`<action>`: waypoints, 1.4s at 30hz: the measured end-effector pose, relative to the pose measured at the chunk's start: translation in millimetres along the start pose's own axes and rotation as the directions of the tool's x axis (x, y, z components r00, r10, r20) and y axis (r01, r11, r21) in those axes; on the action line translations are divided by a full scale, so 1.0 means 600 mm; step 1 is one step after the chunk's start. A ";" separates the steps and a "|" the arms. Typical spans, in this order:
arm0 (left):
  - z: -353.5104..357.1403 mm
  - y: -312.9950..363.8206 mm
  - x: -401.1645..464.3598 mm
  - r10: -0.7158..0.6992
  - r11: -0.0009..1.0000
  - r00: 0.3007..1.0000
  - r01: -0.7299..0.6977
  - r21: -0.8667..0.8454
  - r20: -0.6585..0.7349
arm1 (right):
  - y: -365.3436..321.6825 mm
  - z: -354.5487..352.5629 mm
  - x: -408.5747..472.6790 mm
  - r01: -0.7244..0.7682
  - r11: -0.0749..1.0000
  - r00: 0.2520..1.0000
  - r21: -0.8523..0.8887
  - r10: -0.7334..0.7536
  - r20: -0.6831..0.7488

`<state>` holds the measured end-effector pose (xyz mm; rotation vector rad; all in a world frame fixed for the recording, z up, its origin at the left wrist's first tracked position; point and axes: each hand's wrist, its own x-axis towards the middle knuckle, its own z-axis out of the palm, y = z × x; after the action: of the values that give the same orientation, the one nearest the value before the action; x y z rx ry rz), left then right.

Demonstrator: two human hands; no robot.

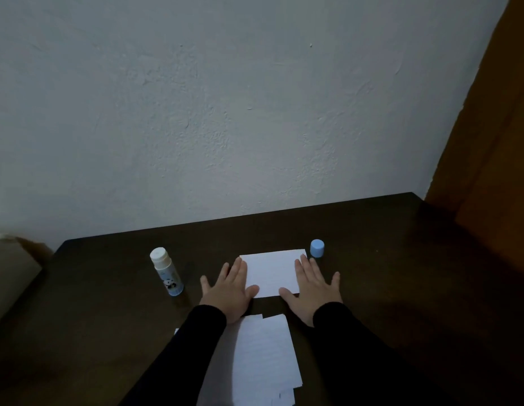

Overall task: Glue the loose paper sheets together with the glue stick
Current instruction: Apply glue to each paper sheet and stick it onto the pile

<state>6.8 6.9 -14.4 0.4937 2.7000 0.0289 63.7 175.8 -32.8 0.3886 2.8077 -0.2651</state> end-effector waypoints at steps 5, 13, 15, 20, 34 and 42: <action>-0.015 0.007 -0.013 0.013 1.000 0.996 -0.014 -0.007 -0.091 | -0.002 -0.008 -0.021 -0.035 0.999 0.998 -0.018 0.036 0.060; 0.009 0.024 0.007 0.215 0.975 0.971 -0.207 0.087 -0.100 | 0.003 -0.024 0.024 0.237 0.971 0.971 -0.016 -0.238 -0.028; 0.014 0.012 0.010 0.177 0.983 0.981 -0.172 0.065 -0.073 | 0.007 -0.013 0.033 0.235 0.971 0.972 -0.046 -0.234 0.034; 0.016 -0.004 0.002 0.041 0.998 0.996 -0.037 0.054 -0.076 | 0.006 0.003 0.027 0.079 0.997 0.997 -0.022 -0.079 -0.005; -0.031 0.009 0.023 0.127 0.990 0.985 -0.134 -0.048 -0.117 | 0.006 -0.034 0.045 0.032 0.999 0.999 0.026 -0.031 -0.029; -0.039 0.007 0.017 0.034 0.975 0.975 -0.081 -0.206 -0.220 | -0.009 -0.047 0.006 0.187 0.933 0.970 0.309 -0.125 -0.209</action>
<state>-9.4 15.2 3.6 0.5294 2.8460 0.4076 51.4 177.5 -6.3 0.2704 2.9843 -0.7759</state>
